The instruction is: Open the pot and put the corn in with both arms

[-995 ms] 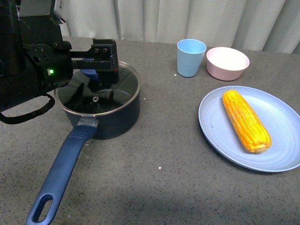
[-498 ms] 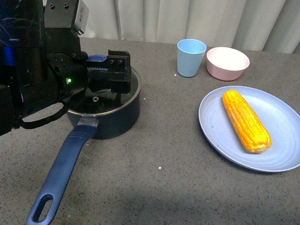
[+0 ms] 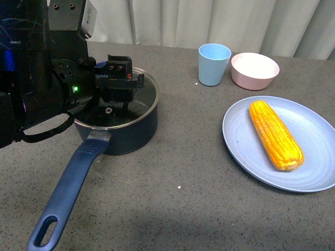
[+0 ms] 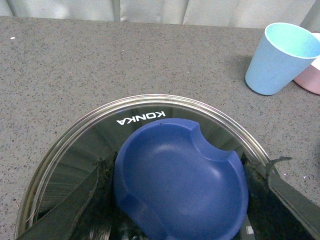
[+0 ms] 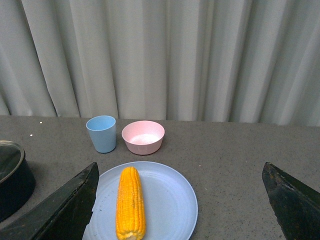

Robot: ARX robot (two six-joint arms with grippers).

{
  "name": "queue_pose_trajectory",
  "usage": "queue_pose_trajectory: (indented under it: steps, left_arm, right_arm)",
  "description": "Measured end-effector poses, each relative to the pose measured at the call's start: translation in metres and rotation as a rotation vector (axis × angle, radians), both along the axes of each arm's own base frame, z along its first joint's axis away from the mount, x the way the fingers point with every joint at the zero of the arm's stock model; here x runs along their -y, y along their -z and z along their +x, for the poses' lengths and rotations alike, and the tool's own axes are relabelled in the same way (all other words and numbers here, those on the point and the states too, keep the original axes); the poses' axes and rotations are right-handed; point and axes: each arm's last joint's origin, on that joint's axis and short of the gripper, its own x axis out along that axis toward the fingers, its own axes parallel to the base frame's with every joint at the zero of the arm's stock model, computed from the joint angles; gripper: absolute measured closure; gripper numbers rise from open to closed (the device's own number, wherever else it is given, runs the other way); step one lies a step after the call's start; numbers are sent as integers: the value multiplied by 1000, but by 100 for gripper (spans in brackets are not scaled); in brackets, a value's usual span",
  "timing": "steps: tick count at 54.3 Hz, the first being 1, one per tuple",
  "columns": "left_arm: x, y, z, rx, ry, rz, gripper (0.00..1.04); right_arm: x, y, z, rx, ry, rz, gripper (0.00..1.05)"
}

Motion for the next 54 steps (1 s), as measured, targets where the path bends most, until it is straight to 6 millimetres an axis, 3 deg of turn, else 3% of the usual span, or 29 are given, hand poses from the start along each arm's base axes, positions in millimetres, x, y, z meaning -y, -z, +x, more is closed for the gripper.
queue_pose_trajectory:
  steps: [9,19,25,44,54]
  left_arm:
    - [1,-7,-2,2,3,-6,41]
    - [-1,-34,-10,59,24,-59,41]
    - [-14,-46,-7,91,-6,-81,41]
    - [-106,-25,22,45,-293,-64,41]
    - [-137,-10,33,21,-391,-53,41]
  right_arm:
    - [0,0,0,0,0,0,9]
    - [0,0,0,0,0,0,9]
    - [0,0,0,0,0,0,9]
    - [0,0,0,0,0,0,9]
    - [0,0,0,0,0,0,9]
